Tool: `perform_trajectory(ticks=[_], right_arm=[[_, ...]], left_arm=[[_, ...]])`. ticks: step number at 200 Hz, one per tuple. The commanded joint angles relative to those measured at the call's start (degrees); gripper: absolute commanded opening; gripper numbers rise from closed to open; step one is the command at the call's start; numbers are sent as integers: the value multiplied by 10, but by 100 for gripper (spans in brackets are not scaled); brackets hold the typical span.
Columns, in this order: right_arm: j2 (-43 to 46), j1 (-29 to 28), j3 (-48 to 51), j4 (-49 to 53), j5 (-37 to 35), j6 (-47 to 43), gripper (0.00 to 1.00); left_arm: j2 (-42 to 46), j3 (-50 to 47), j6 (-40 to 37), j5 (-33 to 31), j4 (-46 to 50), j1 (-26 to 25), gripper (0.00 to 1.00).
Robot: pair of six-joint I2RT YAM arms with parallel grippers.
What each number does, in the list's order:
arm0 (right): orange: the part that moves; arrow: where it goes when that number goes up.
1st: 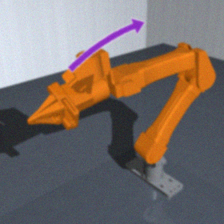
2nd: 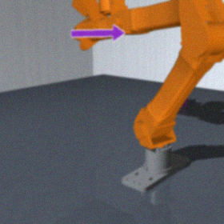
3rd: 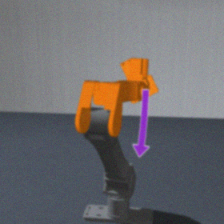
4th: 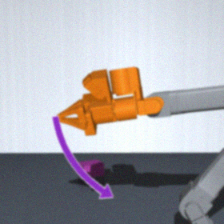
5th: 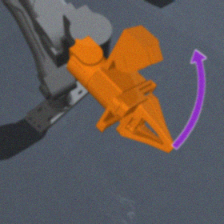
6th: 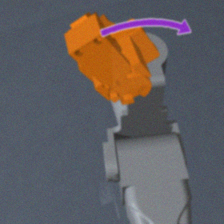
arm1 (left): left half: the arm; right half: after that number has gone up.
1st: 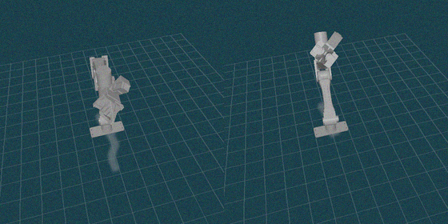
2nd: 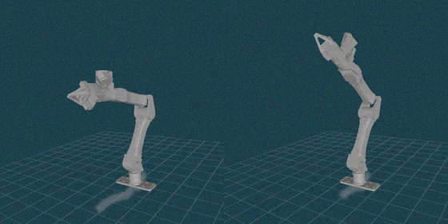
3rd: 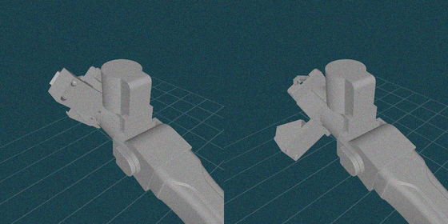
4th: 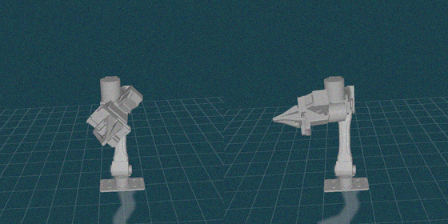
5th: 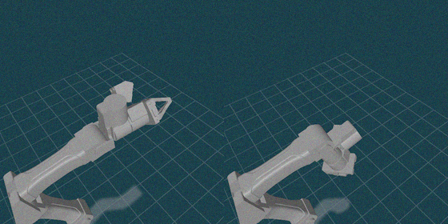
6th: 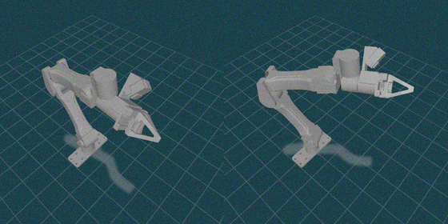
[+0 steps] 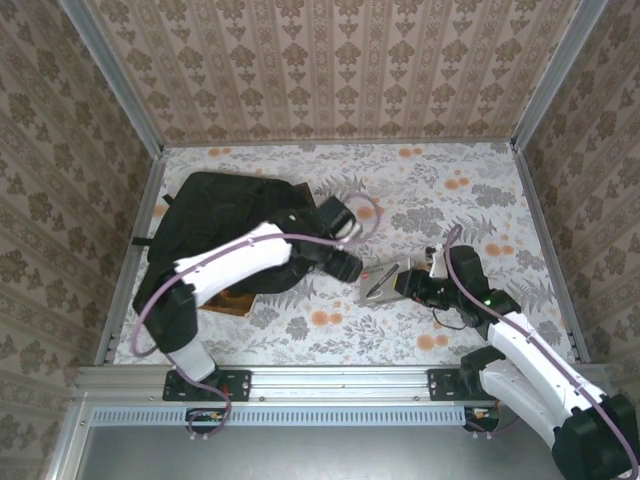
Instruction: Pack the student bag
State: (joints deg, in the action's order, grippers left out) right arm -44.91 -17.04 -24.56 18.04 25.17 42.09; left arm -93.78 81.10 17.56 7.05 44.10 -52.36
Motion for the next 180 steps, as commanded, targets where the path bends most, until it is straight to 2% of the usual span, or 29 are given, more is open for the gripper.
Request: perform_trajectory(ticks=[1,31,61,104,150,180], right_arm=[[6,11,-14,51,-33,-13,36],[1,13,-14,36,-25,-5,36],[-6,14,-13,24,-22,-1,36],[-7,15,2,5,-19,4,36],[-17,14,27,-28,-16,16,36],[-16,15,36,-38,-15,19,36]], left_arm=[[36,56,-8,-23,91,61,81],[9,111,-7,-60,128,123,89],[-30,123,22,-39,109,160,94],[-84,125,58,12,78,204,94],[-150,177,86,13,85,206,92],[-180,201,94,-1,89,214,81]])
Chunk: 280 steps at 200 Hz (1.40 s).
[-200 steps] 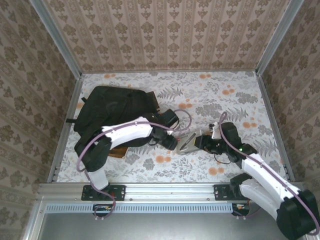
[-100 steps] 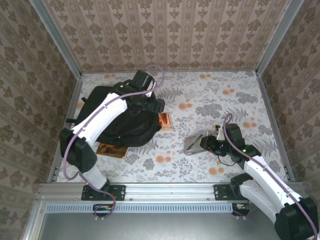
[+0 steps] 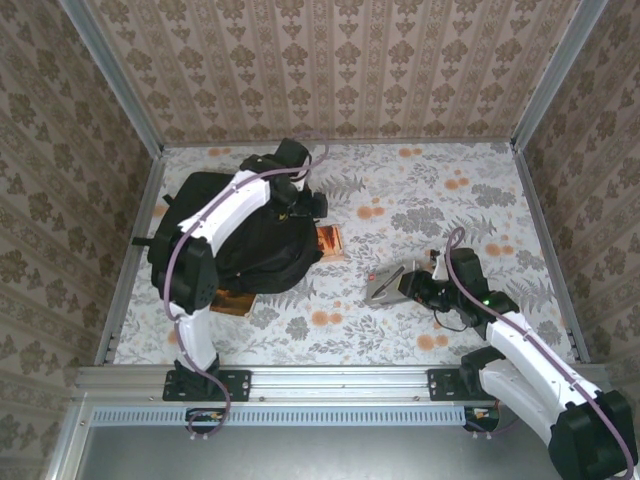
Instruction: Pack the student bag
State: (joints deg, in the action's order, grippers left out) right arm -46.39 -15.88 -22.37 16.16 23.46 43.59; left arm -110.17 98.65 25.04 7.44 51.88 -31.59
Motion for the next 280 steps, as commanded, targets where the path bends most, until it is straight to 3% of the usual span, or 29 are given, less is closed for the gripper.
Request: perform_trajectory(ticks=[1,79,123,228,262,280], right_arm=[[-2,3,15,-19,2,3,36],[-10,3,29,-37,-1,3,35],[-23,3,21,-43,5,4,34],[-17,3,-26,-23,19,6,32],[-25,1,-56,-66,48,41,32],[-35,-3,-88,-93,64,66,32]], left_arm=[[-16,25,19,-5,11,6,81],[15,9,13,14,1,27,51],[21,-11,11,36,-8,40,25],[77,42,-2,90,47,50,22],[89,38,1,121,46,51,4],[101,38,13,147,43,73,2]])
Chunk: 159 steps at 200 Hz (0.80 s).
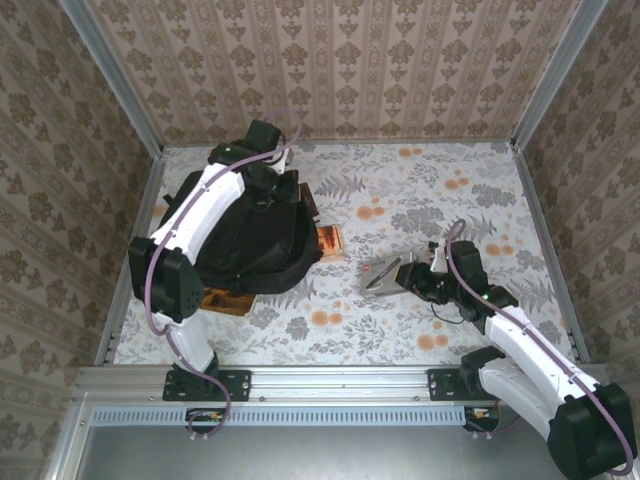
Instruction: Pack the student bag
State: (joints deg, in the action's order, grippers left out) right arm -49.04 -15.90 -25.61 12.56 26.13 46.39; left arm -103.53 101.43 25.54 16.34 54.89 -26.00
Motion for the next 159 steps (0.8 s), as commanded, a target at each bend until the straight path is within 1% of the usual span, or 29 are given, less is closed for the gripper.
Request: perform_trajectory(ticks=[1,23,37,56,68,99,124,131,159], right_arm=[[-9,-3,-58,-58,38,39,32],[-23,-21,-115,-75,36,56,32],[-40,-38,-151,-86,33,64,32],[-76,-64,-201,-108,29,78,32],[-103,-84,-231,-116,19,81,32],[-207,-136,-311,-129,-8,87,31],[-301,-169,-386,-126,-26,92,31],[-341,-175,-406,-128,-32,95,31],[-443,-189,-475,-157,-35,121,31]], left_arm=[[35,11,8,60,13,18,2],[51,20,31,101,10,32,4],[52,27,64,150,7,50,6],[58,24,102,225,-23,71,7],[63,21,123,248,-42,78,7],[77,23,170,278,-80,86,9],[100,-8,236,300,-152,98,9],[104,-17,256,309,-173,101,9],[109,-27,304,333,-220,101,7]])
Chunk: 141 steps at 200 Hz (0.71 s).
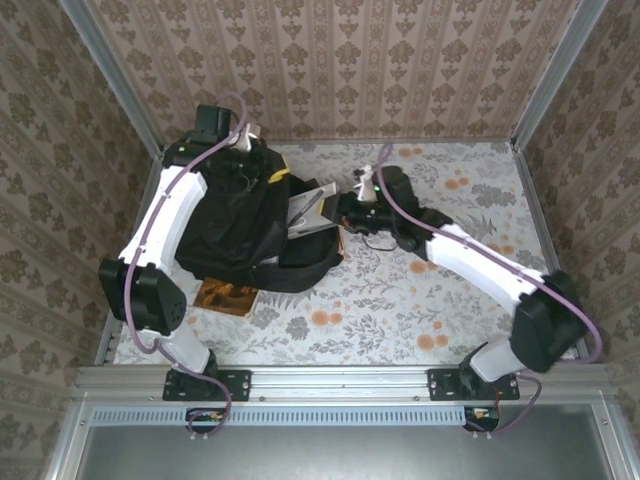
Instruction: Pack the student bag
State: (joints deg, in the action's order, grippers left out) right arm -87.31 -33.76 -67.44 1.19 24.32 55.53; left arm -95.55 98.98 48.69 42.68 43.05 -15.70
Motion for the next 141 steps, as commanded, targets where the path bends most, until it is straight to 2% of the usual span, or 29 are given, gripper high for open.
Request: perform_trajectory(ticks=[1,38,59,67,78,90,105,141], right_arm=[[-65,-12,-58,-45,-17,31,31],[-189,-32,-152,-114,-1,90,37],[-261,-56,-242,-86,3,92,41],[-285,-66,-283,-51,1,78,46],[-307,-77,-330,6,-12,52,58],[-307,-85,-351,49,-37,25,68],[-287,-85,-339,71,-64,-2,74],[-230,-77,-312,124,-73,-69,78]], left_arm=[[30,-3,74,70,-102,-2,7],[43,-6,92,81,-123,-2,7],[48,-4,91,83,-122,1,7],[49,-2,88,83,-121,4,7],[52,-4,88,83,-118,12,7],[56,-9,91,85,-123,22,6],[61,-15,88,82,-121,34,6],[66,-15,69,64,-106,59,5]])
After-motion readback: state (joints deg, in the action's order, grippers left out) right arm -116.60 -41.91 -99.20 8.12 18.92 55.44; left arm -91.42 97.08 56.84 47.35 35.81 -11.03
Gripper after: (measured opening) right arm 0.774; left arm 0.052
